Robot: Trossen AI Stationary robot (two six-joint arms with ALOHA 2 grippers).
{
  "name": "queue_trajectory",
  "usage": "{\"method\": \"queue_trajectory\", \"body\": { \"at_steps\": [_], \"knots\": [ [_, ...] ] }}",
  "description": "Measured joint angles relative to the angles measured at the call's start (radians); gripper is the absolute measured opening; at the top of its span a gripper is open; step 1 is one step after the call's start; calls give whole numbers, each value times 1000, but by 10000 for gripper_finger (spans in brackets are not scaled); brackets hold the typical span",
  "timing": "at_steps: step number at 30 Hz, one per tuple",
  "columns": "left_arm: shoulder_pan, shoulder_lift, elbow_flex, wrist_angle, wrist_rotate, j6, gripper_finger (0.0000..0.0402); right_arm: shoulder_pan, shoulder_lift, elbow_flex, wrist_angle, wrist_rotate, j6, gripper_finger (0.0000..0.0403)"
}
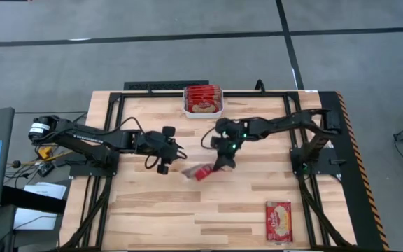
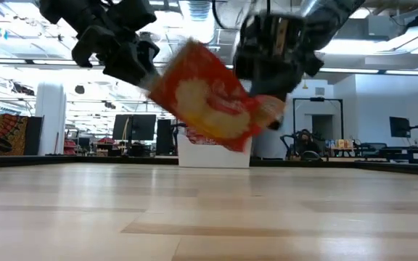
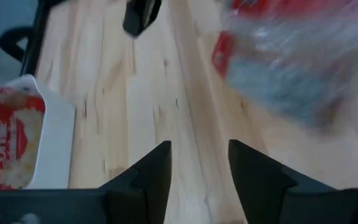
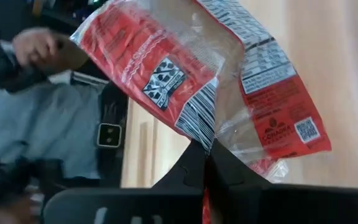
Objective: Sort popcorn bags into baskets
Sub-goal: Put the red popcorn bag into the white bin
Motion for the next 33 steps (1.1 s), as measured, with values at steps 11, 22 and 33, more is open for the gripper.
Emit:
{"method": "queue_trajectory", "body": {
  "at_steps": [11, 22, 33],
  "knots": [
    [-16, 7, 0, 51, 51, -5, 267, -108, 22, -63, 128, -110, 137, 10],
    [-17, 167, 8, 177, 71, 7, 247, -113, 20, -63, 205, -109, 235, 15],
    [-16, 156, 44, 41, -33, 31, 103, -146, 19, -60, 191, -51, 245, 12]
  ]
}}
